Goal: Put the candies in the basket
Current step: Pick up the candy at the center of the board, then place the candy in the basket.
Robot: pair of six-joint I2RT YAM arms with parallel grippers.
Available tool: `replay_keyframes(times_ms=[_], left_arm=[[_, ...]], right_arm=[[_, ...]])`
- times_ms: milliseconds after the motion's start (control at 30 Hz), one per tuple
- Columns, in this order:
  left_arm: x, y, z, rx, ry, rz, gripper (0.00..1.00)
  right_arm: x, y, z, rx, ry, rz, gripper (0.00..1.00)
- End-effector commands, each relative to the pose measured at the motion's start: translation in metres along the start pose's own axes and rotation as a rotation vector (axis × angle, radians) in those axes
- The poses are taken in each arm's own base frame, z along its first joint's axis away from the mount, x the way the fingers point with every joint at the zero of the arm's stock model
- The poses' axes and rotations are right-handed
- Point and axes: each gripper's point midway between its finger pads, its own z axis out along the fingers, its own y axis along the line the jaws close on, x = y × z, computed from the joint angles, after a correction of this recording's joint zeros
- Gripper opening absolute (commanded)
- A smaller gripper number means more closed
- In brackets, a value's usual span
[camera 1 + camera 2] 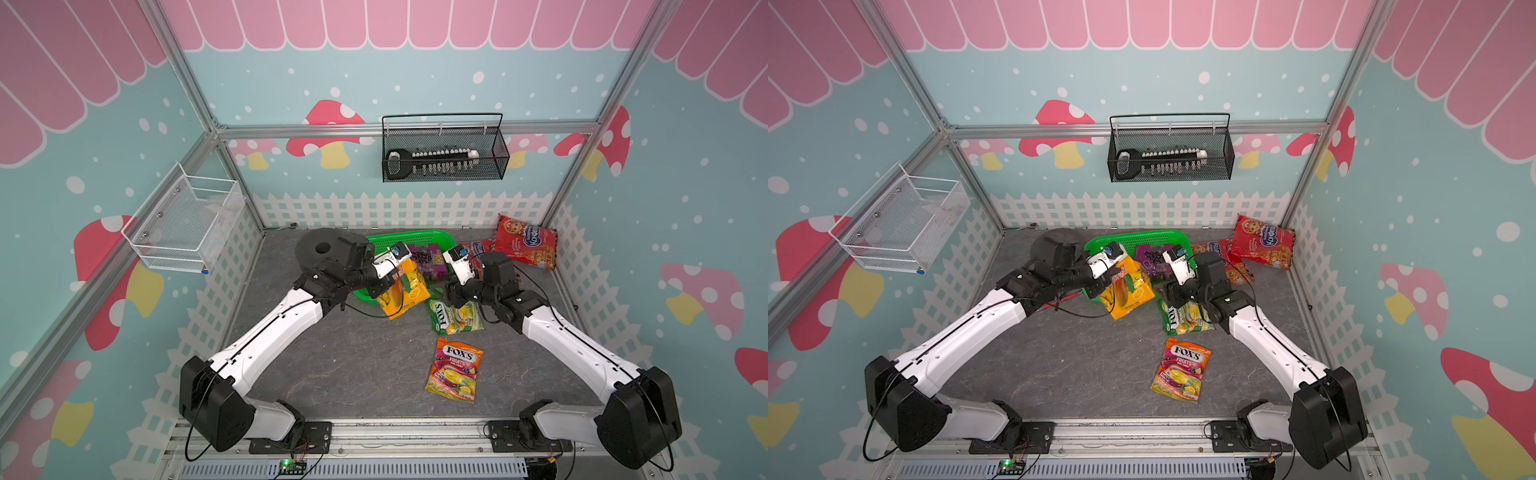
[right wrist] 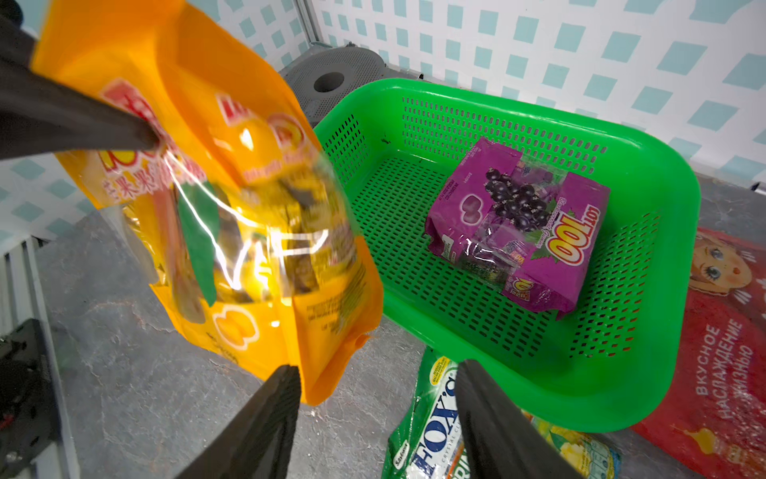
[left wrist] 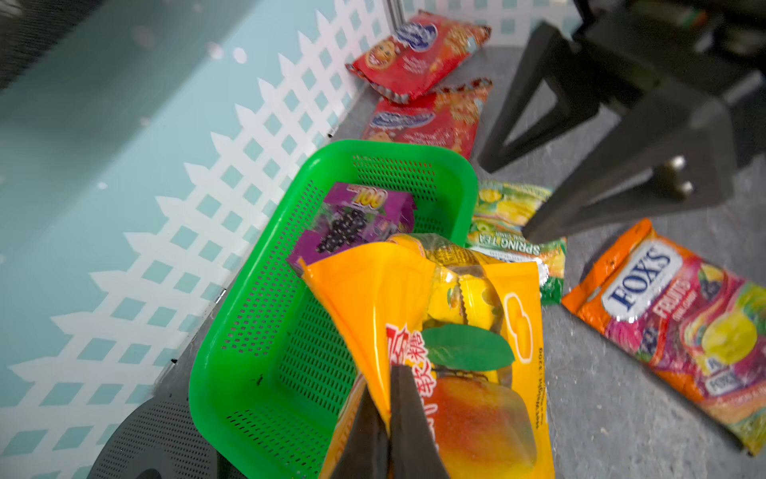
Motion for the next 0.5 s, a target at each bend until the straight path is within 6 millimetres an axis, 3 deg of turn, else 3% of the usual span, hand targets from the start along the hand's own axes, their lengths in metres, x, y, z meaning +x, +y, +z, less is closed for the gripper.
replay_keyframes(times_ms=[0, 100, 233, 467], left_arm=[[-0.041, 0.031, -0.023, -0.008, -0.201, -0.24, 0.05], [-0.032, 0.055, -0.021, 0.006, -0.235, -0.38, 0.05], [-0.025, 0.065, -0.01, 0.042, -0.284, -0.506, 0.05], [0.0, 0.081, 0.009, 0.028, -0.297, -0.695, 0.05]], right_arm=[[-0.027, -0.004, -0.001, 0.014, -0.051, 0.127, 0.7], [-0.039, -0.005, 0.003, 0.011, -0.063, 0.153, 0.73], [-0.049, 0.006, 0.019, -0.093, -0.062, 0.198, 0.74], [-0.041, 0.018, 0.06, -0.265, 0.006, 0.388, 0.77]])
